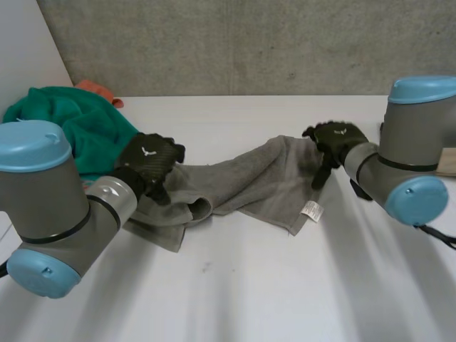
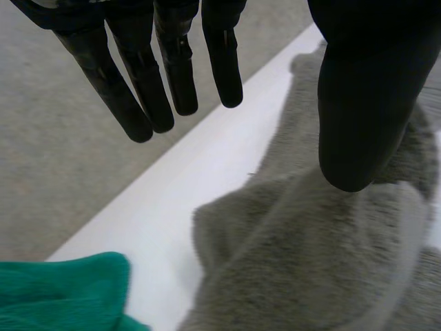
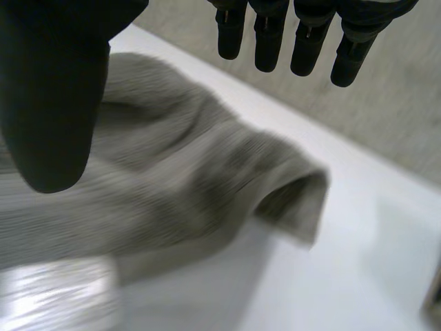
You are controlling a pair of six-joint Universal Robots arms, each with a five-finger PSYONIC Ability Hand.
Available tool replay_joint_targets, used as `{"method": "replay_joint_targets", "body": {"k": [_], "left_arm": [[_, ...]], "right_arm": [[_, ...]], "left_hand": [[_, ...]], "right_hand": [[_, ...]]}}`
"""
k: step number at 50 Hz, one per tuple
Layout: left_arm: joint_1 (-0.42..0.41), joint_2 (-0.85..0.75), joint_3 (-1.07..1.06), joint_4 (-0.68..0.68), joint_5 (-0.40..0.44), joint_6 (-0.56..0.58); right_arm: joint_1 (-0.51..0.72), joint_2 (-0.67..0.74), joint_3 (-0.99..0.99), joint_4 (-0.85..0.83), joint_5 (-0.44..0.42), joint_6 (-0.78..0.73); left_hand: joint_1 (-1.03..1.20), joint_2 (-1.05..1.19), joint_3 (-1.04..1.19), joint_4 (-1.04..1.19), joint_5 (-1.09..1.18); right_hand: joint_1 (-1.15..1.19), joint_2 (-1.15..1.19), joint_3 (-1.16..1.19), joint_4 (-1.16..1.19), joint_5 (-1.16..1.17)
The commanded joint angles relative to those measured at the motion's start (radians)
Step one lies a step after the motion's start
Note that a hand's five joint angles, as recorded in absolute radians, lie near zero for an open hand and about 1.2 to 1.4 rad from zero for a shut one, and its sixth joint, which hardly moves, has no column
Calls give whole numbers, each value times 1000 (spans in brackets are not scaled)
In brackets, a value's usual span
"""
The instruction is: Fold the laundry.
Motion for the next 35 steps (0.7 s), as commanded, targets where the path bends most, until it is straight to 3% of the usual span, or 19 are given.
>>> {"method": "replay_joint_targets", "body": {"k": [1, 7, 10, 13, 14, 23, 35], "left_arm": [[-11, -74, 33, -19, 46, 2], [-11, -134, 67, -13, 32, 5], [-7, -163, 99, -6, 31, 11], [-1, -180, 124, -7, 34, 11], [4, -179, 129, -9, 29, 10], [18, -96, 101, -12, 31, -7], [41, -38, 67, -12, 43, -18]], "right_arm": [[23, -144, 227, 74, -65, 135], [53, -201, 373, -17, -73, 140], [79, -203, 430, -77, -64, 135], [105, -186, 462, -132, -39, 135], [118, -171, 467, -159, -19, 134], [174, -54, 419, -253, 68, 114], [168, 10, 348, -305, 105, 52]], "left_hand": [[-17, -33, -33, -24, -22], [32, 17, 17, 26, 28], [325, 310, 309, 319, 321], [829, 814, 814, 823, 825], [874, 859, 859, 868, 870], [875, 859, 859, 868, 871], [875, 859, 859, 868, 871]], "right_hand": [[-29, -13, -13, -17, 0], [1, 16, 16, 12, 30], [36, 52, 52, 48, 65], [54, 69, 69, 65, 83], [74, 90, 90, 86, 103], [235, 251, 251, 247, 264], [453, 468, 469, 464, 482]]}}
